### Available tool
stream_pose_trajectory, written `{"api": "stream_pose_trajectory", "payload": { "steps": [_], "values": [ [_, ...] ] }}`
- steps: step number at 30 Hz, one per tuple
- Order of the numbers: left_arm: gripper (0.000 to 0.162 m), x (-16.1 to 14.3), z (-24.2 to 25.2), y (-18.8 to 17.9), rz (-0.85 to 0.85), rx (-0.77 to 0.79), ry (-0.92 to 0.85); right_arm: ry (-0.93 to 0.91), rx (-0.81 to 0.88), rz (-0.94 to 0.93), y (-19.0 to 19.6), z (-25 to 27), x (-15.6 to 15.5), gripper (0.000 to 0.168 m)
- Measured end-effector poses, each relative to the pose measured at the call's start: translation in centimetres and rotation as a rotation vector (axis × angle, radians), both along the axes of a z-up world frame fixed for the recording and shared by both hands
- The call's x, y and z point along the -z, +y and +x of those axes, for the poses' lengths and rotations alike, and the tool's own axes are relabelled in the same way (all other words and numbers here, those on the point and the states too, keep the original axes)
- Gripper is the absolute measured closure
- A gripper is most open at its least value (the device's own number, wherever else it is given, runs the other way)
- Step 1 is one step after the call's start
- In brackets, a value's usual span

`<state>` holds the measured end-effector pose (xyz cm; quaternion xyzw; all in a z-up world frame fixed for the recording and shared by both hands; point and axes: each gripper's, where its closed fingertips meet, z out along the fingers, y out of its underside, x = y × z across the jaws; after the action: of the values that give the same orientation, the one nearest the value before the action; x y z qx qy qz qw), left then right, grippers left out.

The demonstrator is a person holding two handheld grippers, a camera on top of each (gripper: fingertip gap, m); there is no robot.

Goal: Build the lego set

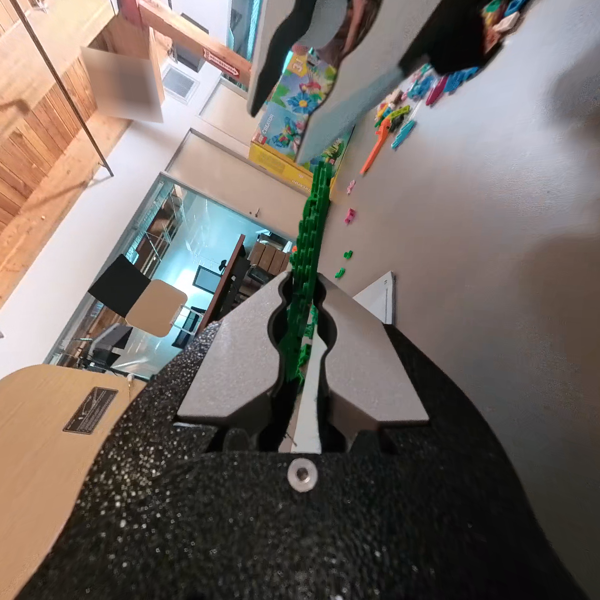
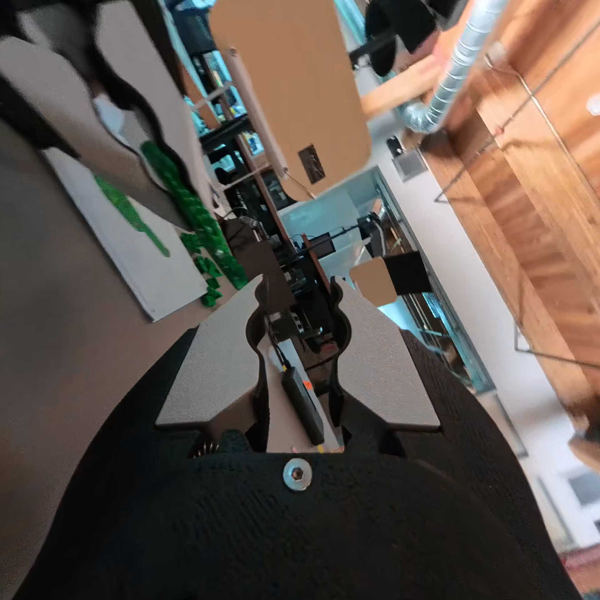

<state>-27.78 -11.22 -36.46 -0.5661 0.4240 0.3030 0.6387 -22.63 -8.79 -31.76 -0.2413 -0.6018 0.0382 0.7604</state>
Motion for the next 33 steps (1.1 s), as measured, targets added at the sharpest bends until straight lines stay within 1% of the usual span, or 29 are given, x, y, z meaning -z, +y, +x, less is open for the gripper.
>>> {"api": "stream_pose_trajectory", "payload": {
  "steps": [3, 7, 8, 12, 13, 15, 18, 21, 22, 24, 27, 30, 31, 33],
  "values": [
    [0.152, 0.2, -0.5, 0.3, -0.019, -0.022, -0.022, -0.066, -0.063, 0.076, -2.2, -0.8, 0.5, 0.13],
    [0.152, 0.7, -1.0, 0.6, -0.046, -0.047, -0.02, -0.132, -0.12, 0.123, -4.1, -2.0, 1.5, 0.133],
    [0.152, 0.7, -1.0, 0.6, -0.045, -0.051, -0.021, -0.16, -0.128, 0.128, -4.4, -2.2, 2.0, 0.13],
    [0.152, 0.6, -1.1, 0.6, -0.044, -0.05, -0.027, -0.246, -0.095, 0.131, -3.7, -2.6, 3.5, 0.129],
    [0.152, 0.6, -0.9, 0.6, -0.039, -0.042, -0.022, -0.247, -0.06, 0.147, -3.1, -2.7, 3.6, 0.129],
    [0.152, 0.3, -0.3, 0.3, -0.016, -0.019, -0.005, -0.238, 0.03, 0.235, -2.1, -3.0, 3.5, 0.14],
    [0.152, -0.4, 0.4, -0.2, 0.03, 0.01, 0.02, -0.211, 0.039, 0.247, -2.4, -3.5, 3.5, 0.15],
    [0.151, -1.2, 0.6, -0.5, 0.074, 0.022, 0.0, -0.171, 0.053, 0.252, -2.6, -3.4, 2.7, 0.151],
    [0.15, -1.6, 0.8, -0.7, 0.09, 0.036, -0.025, -0.162, 0.062, 0.26, -2.5, -3.3, 2.4, 0.154],
    [0.144, -2.3, 1.1, -1.0, 0.127, 0.061, -0.056, -0.163, 0.078, 0.266, -2.3, -3.2, 2.3, 0.158],
    [0.129, -3.2, 1.4, -1.5, 0.173, 0.085, -0.082, -0.161, 0.102, 0.242, -1.6, -2.9, 2.1, 0.159],
    [0.117, -4.5, 1.3, -2.2, 0.218, 0.12, -0.163, -0.144, 0.134, 0.184, -0.5, -2.3, 1.7, 0.159],
    [0.107, -5.0, 1.2, -2.3, 0.232, 0.129, -0.202, -0.137, 0.145, 0.164, -0.1, -2.1, 1.6, 0.159],
    [0.06, -6.7, 0.3, -2.7, 0.289, 0.131, -0.329, -0.106, 0.152, 0.096, 0.7, -1.5, 1.2, 0.159]
  ]
}}
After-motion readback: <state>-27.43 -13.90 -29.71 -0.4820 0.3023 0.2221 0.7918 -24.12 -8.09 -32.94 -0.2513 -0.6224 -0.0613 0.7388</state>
